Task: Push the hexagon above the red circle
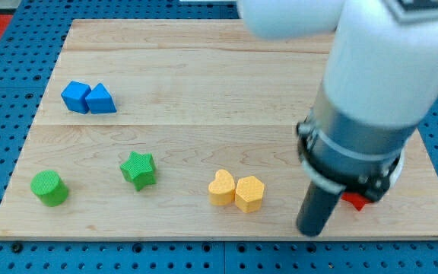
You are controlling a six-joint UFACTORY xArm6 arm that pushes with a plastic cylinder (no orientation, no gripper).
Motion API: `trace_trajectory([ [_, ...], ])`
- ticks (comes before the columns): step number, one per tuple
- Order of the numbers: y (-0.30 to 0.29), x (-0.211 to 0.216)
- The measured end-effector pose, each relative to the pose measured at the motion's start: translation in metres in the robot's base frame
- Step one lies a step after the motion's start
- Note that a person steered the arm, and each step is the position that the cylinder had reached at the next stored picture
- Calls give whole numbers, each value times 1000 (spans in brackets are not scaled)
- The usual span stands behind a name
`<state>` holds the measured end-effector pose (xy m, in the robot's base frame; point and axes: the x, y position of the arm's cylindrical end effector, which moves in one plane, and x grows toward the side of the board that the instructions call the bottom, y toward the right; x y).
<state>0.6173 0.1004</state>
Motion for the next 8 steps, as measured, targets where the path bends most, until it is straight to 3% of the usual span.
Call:
trace_trajectory([
  [1,-14,0],
  [2,-69,-4],
  [4,-79,-80],
  [5,-43,-99],
  [7,-101,-86],
  [8,-102,-126],
])
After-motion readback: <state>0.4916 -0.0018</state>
